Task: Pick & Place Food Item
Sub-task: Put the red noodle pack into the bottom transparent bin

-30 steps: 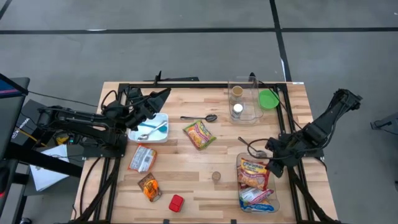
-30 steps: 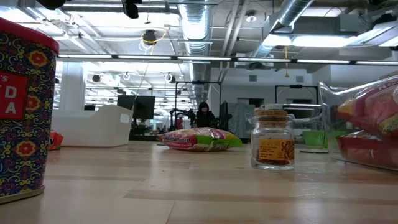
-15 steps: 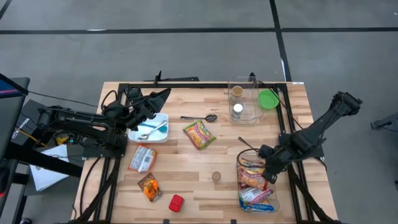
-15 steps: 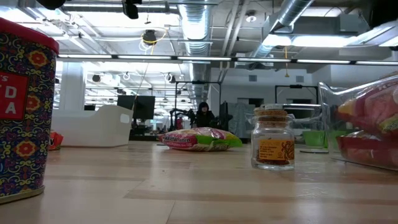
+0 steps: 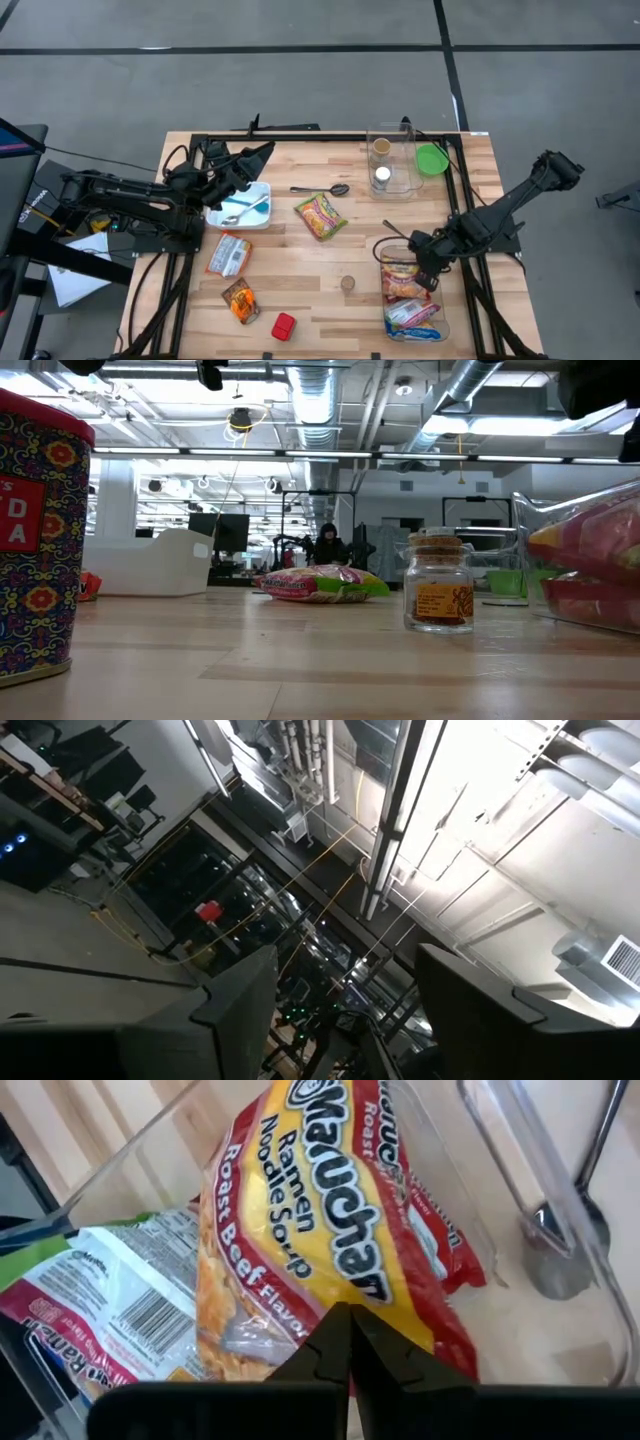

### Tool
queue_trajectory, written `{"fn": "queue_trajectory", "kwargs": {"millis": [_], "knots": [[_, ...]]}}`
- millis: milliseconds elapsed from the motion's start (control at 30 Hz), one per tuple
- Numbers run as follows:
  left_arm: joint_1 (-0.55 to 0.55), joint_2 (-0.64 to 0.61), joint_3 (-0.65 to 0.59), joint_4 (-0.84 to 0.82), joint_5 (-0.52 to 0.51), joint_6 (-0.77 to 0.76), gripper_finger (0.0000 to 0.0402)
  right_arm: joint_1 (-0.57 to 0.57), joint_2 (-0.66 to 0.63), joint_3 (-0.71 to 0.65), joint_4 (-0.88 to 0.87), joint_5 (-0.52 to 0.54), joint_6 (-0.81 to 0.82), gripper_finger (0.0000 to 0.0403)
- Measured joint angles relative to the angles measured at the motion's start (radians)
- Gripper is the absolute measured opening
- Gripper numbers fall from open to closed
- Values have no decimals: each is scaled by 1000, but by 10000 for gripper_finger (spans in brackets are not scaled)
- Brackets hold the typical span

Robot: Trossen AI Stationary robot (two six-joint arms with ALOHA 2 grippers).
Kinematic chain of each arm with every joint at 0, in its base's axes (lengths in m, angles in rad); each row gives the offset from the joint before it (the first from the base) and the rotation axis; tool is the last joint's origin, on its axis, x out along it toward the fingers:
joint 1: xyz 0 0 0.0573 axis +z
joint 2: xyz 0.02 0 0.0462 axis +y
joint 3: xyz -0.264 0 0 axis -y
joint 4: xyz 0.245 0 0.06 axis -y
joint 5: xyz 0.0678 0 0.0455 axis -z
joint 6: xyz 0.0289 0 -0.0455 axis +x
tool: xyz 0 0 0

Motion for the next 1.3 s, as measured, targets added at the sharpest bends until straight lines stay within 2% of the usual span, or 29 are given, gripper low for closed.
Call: {"fn": "queue_trajectory", "kwargs": {"millis": [300,433,700,967,1200,1300], "knots": [[0,0,0,0,1,-7,232,-33,0,-2,-43,-17,1,0],[0,0,0,0,1,-7,232,-47,0,-61,-25,-49,1,0],[0,0,0,0,2,-30,232,-56,-1,-80,-20,-18,-34,0],[0,0,0,0,5,-33,232,-21,-3,-120,-7,-40,20,0],[0,0,0,-12,4,-34,232,24,-56,-35,-17,81,105,0],[0,0,0,-24,3,-34,232,59,-75,-21,31,108,109,0]]}}
